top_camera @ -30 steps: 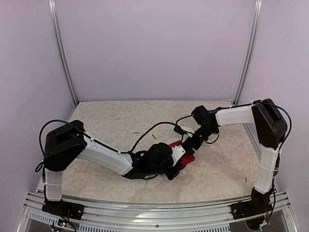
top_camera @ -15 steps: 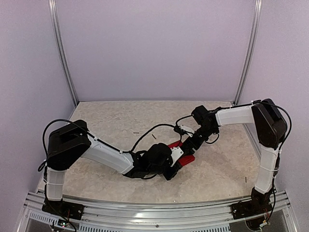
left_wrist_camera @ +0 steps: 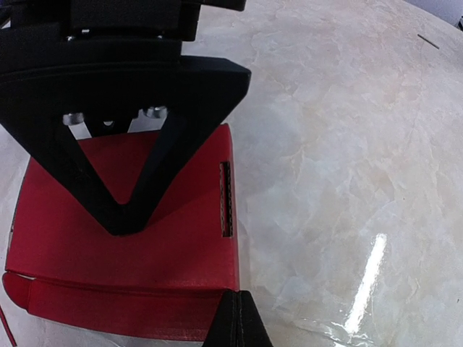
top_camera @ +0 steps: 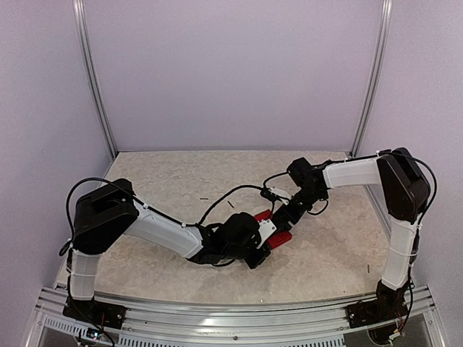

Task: Fold the paper box

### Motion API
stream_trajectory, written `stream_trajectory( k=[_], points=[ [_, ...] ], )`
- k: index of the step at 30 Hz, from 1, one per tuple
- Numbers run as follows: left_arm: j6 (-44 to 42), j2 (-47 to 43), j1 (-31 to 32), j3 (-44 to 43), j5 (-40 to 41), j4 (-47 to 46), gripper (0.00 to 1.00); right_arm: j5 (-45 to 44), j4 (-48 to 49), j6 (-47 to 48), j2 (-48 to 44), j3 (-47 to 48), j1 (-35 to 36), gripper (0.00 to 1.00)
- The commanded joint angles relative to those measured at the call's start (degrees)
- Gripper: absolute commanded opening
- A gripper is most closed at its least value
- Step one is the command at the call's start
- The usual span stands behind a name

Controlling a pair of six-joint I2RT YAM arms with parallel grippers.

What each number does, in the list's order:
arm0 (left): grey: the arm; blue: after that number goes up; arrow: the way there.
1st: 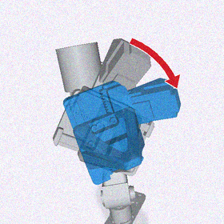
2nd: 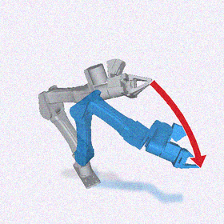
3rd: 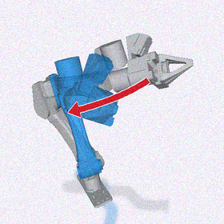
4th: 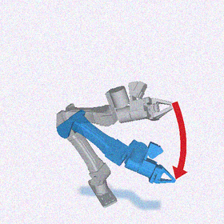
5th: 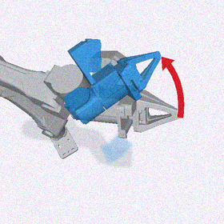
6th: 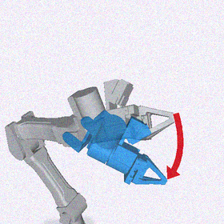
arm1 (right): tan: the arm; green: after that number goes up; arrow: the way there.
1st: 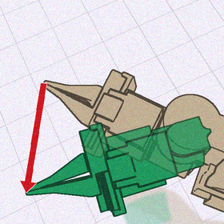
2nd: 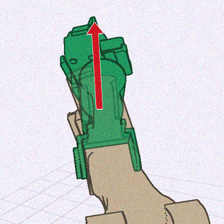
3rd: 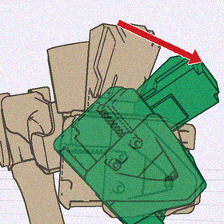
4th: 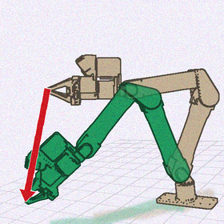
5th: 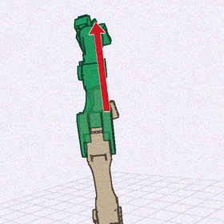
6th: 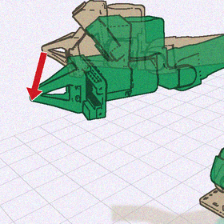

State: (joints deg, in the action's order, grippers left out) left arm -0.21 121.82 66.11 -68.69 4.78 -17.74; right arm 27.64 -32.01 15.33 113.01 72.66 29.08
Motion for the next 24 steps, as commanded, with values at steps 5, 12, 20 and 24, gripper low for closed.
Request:
stream_trajectory(
  k=[5, 12, 20, 24],
  points=[
    [1.59, 0.44, -0.52, 0.81, -0.38, 1.23, 0.0, -6.97, -2.91, -0.57, 5.27, -3.67, -0.66, 0.75],
    [3.13, -0.41, -0.7, 2.22, 0.99, 0.17, 0.0, -6.88, -2.88, -0.5, 5.29, -3.76, -0.82, 0.75],
    [4.37, -1.27, -0.76, 4.08, 0.86, -1.33, 0.0, -7.09, -2.96, -0.49, 5.84, -3.76, -1.03, 0.75],
    [4.61, -1.06, -0.8, 3.59, 1.09, -1.4, 0.0, -5.91, -3.0, -0.4, 5.82, -3.78, -0.98, 0.75]
  ],
)
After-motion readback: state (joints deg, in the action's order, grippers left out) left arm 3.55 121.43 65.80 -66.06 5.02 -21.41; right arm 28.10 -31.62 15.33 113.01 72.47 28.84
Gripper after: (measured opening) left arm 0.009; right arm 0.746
